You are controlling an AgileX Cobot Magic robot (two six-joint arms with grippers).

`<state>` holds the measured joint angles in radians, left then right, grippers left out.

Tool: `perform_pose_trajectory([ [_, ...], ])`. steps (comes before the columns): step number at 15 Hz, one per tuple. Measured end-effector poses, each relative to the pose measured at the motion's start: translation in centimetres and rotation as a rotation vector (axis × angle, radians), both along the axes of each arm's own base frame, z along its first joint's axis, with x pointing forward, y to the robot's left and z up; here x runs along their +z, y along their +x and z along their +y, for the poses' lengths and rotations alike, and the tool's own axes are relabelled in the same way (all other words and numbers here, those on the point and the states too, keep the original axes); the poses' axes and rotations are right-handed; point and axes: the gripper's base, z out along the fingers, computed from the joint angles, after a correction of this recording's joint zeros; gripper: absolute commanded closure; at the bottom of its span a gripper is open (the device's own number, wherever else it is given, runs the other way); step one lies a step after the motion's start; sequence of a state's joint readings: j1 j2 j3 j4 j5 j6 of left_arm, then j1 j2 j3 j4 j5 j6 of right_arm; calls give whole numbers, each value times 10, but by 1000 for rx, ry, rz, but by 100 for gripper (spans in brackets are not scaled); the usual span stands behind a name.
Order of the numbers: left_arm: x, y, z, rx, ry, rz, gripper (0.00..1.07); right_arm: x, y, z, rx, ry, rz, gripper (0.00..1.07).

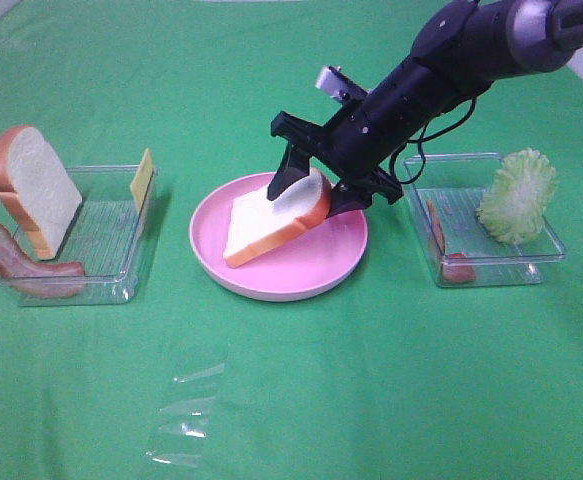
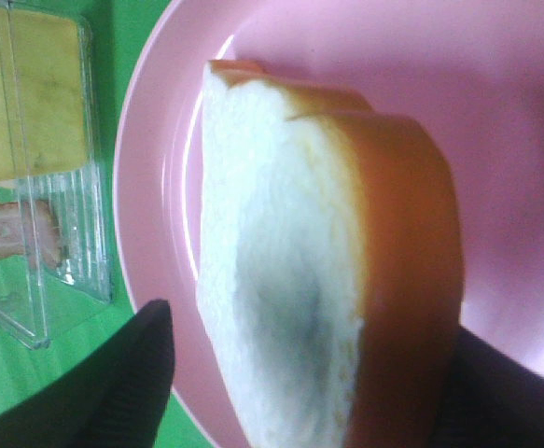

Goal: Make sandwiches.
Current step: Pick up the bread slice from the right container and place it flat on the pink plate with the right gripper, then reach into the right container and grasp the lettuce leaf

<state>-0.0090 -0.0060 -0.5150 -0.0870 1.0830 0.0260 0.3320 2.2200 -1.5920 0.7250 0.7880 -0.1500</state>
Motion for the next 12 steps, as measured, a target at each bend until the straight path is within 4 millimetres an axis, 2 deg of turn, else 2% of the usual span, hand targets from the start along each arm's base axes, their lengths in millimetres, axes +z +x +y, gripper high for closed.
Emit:
perform_pose_trajectory([
  [3, 0, 0, 0, 0, 0, 0, 7, 19, -4, -6, 27, -63, -29, 34],
  [5, 0, 0, 0, 0, 0, 0, 7, 40, -8, -15, 30, -148, -64, 27],
  [8, 0, 0, 0, 0, 0, 0, 7, 65, -12, -30, -32, -272, -102, 27],
  [12, 0, 0, 0, 0, 0, 0, 7, 98, -25, -50, 15, -468, -72, 27],
])
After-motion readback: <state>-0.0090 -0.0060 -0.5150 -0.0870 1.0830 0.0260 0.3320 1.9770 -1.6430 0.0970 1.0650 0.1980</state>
